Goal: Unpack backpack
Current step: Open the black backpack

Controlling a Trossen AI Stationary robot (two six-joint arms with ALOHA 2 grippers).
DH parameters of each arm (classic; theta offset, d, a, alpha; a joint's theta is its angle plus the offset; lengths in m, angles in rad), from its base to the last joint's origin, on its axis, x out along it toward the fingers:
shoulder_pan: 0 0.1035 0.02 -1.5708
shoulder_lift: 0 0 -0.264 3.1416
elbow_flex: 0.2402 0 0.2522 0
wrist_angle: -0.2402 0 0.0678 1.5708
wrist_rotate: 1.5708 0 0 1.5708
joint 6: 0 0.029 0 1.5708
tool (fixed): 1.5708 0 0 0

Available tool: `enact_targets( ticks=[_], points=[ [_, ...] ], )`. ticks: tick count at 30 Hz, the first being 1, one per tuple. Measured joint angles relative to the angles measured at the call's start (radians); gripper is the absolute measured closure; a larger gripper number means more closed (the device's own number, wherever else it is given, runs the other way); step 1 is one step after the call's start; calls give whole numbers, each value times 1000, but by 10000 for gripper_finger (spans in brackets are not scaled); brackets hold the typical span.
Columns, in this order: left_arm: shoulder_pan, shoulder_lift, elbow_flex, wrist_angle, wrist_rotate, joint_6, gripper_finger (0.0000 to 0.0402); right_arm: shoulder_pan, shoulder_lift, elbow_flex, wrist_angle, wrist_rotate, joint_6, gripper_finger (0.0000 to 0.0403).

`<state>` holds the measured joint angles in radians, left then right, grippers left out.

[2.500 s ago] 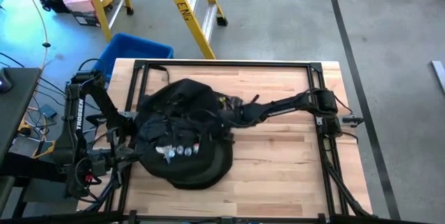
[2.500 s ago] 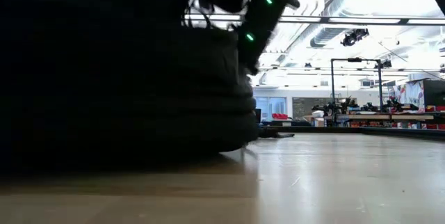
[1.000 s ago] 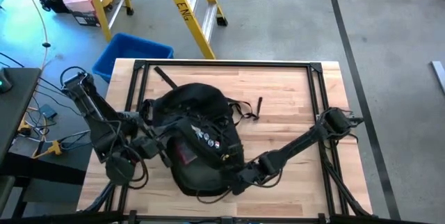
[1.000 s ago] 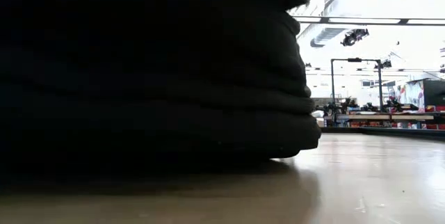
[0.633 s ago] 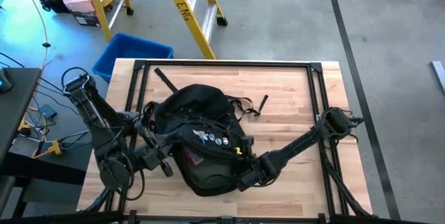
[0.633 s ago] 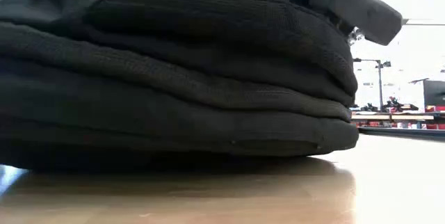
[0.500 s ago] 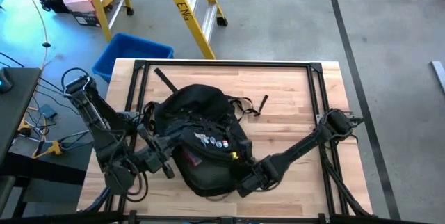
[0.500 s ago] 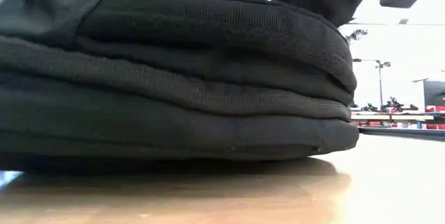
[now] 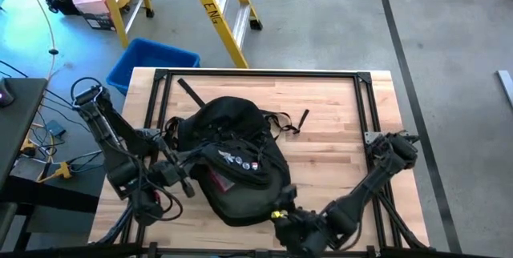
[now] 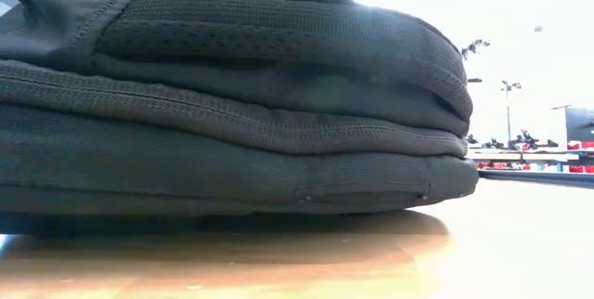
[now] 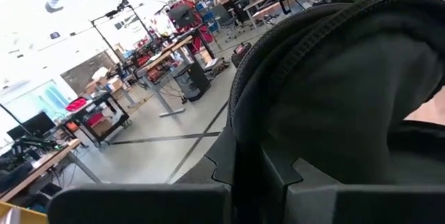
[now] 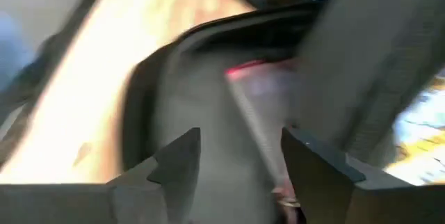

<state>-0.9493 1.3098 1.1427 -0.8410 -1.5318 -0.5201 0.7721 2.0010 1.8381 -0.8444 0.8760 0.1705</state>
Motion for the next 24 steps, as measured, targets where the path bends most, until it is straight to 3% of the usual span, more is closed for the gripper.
enact_targets(
  ticks=[2, 4, 9, 15, 19, 24],
  points=[
    [-2, 0, -1, 0, 3, 0, 394, 0, 0, 1, -20, 132, 50, 186],
    [-2, 0, -1, 0, 6, 0, 394, -20, 0, 0, -45, 178, 86, 164],
    [-17, 0, -1, 1, 9, 0, 394, -119, 12, -3, -94, -50, 170, 117],
    [-29, 0, -2, 3, 10, -1, 394, -236, 16, -31, -65, -50, 156, 122],
    [-48, 0, -2, 16, 8, 2, 394, -291, 16, -36, -48, -122, 136, 190],
    [-76, -2, -3, 134, 5, 161, 394, -284, 11, 16, -124, -114, 111, 371]
  ],
)
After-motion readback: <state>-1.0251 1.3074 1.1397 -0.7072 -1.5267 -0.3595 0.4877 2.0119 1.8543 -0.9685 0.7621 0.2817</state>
